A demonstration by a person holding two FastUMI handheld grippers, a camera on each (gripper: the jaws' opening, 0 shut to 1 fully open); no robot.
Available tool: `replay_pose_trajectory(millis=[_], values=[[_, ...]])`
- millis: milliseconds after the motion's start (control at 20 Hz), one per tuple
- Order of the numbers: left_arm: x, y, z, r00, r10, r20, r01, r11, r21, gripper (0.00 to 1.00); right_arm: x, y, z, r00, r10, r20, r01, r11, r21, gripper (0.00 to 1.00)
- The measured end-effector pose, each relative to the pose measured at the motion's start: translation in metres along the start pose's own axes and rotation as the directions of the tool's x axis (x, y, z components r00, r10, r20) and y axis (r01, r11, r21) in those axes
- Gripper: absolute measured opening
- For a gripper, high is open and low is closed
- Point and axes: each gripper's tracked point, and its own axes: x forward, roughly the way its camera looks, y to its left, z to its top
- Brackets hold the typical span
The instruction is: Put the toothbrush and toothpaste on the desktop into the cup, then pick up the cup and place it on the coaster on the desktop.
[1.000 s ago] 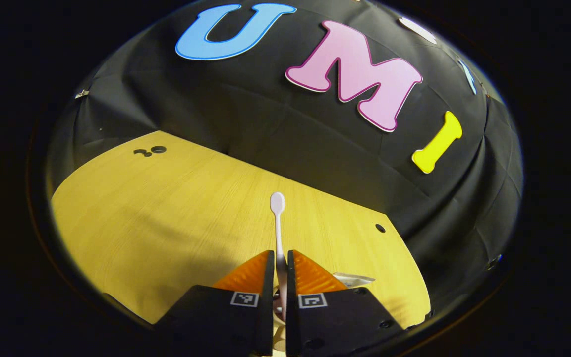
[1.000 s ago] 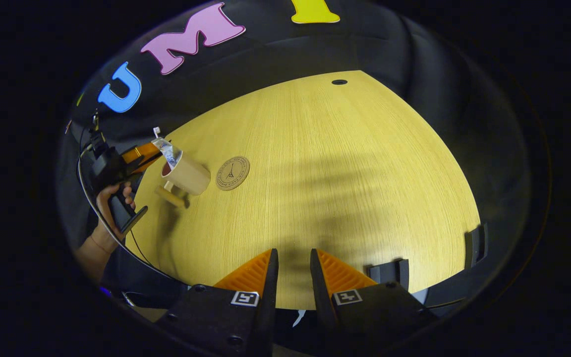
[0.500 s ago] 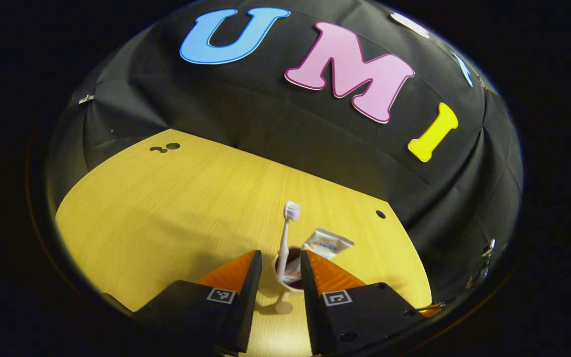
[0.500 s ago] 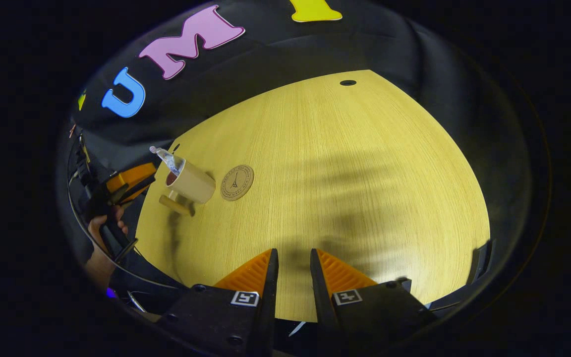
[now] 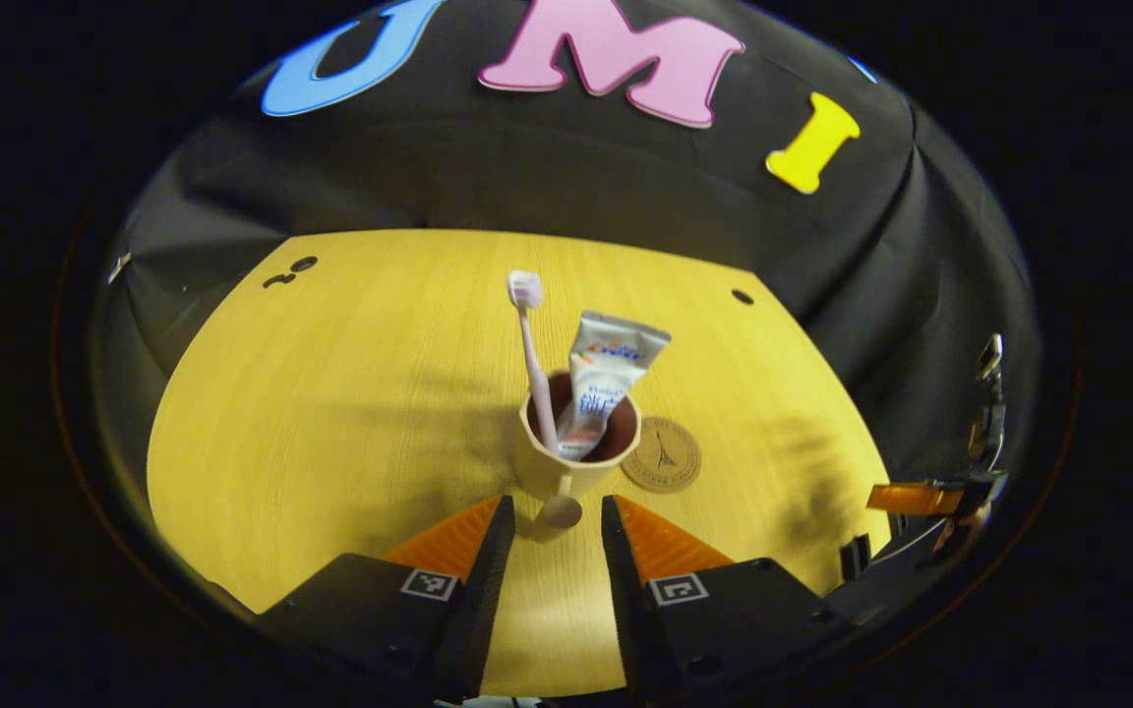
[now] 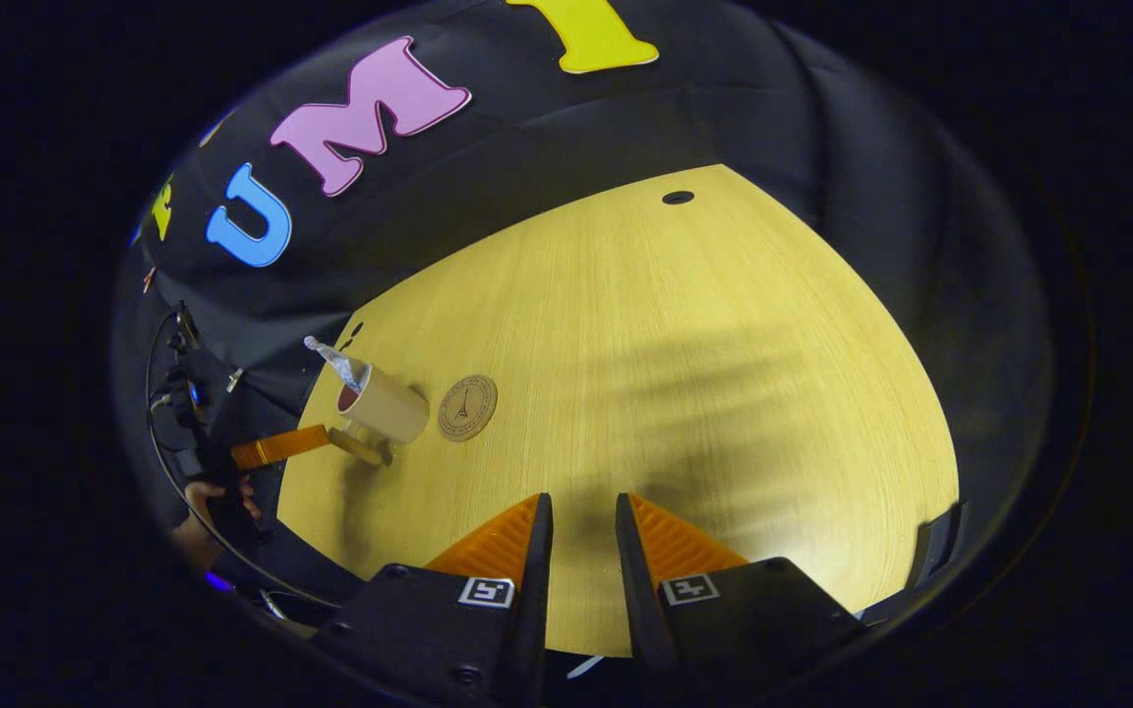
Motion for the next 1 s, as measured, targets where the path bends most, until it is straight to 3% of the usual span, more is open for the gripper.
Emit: replay_pose_trajectory(millis=[150, 450, 500, 550, 600, 650, 1000], values=[[0.014, -0.009, -0.009, 0.995, -0.015, -0.103, 0.020, 0.999, 0.045, 0.56, -0.006, -0.009, -0.001, 1.000, -0.011, 0.019, 0.011, 1.000, 0.013, 0.40], [0.048, -0.002, -0.013, 0.970, 0.036, -0.240, -0.017, 0.996, 0.082, 0.56, -0.014, -0.026, -0.012, 0.999, -0.043, 0.029, 0.042, 0.998, 0.038, 0.39], [0.052, -0.001, -0.012, 0.966, 0.043, -0.255, -0.022, 0.996, 0.085, 0.65, -0.015, -0.030, -0.014, 0.998, -0.053, 0.029, 0.051, 0.998, 0.047, 0.39], [0.058, 0.000, -0.015, 0.962, 0.050, -0.267, -0.027, 0.995, 0.092, 0.65, -0.017, -0.034, -0.015, 0.998, -0.064, 0.028, 0.063, 0.997, 0.052, 0.39], [0.063, 0.001, -0.013, 0.958, 0.056, -0.280, -0.029, 0.995, 0.100, 0.46, -0.018, -0.039, -0.016, 0.997, -0.074, 0.027, 0.072, 0.996, 0.058, 0.40], [0.066, 0.001, -0.014, 0.954, 0.060, -0.293, -0.029, 0.994, 0.108, 0.54, -0.018, -0.041, -0.016, 0.996, -0.080, 0.026, 0.079, 0.995, 0.066, 0.40], [0.091, 0.007, -0.033, 0.902, 0.097, -0.421, -0.048, 0.991, 0.127, 0.51, -0.017, -0.063, -0.017, 0.992, -0.127, 0.019, 0.124, 0.988, 0.095, 0.39]])
